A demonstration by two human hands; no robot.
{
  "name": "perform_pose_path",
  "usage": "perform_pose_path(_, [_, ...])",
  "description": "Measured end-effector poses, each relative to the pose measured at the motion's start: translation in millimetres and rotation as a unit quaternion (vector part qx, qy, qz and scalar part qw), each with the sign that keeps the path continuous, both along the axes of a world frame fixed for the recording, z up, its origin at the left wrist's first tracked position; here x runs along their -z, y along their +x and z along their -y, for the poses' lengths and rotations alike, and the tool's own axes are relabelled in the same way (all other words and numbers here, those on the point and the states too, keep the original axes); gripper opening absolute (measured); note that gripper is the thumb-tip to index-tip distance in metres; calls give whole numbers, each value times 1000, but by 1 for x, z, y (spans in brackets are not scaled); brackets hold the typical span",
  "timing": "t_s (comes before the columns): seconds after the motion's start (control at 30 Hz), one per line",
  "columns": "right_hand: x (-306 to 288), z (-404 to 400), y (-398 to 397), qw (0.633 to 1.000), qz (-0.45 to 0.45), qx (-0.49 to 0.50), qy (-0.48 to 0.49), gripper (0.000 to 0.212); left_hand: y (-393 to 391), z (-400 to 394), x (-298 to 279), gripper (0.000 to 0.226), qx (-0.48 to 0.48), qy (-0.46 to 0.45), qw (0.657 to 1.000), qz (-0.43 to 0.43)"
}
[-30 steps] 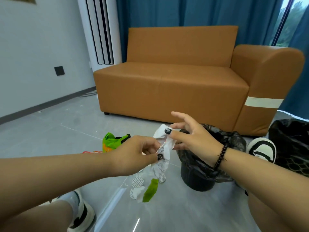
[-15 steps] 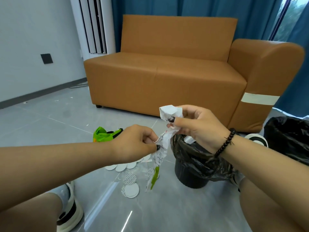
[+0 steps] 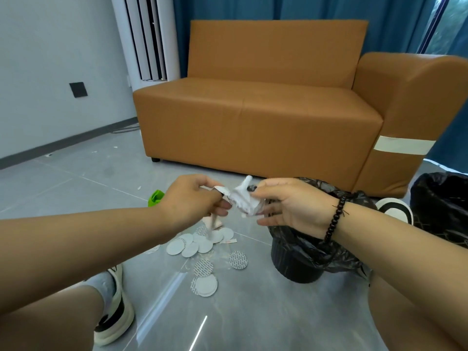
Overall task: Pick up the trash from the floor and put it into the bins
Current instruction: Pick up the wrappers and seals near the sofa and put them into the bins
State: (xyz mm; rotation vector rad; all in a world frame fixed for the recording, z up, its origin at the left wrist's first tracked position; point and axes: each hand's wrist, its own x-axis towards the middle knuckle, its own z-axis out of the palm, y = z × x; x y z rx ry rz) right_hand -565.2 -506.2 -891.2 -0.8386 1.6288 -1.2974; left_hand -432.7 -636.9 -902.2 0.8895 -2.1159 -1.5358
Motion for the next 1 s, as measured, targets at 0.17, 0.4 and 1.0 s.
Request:
perform_pose_path(0.17, [3, -2, 11, 999, 24, 14, 28, 7, 5, -2, 1, 17, 27, -29, 998, -42])
perform_pose_path(0.4, [14, 0, 14, 988, -35, 138, 56, 31, 7, -19, -5, 51, 100, 72, 987, -107])
perform_pose_path(1.0, [3, -21, 14, 967, 64, 237, -61, 12, 19, -41, -5, 33, 178, 83, 976, -92])
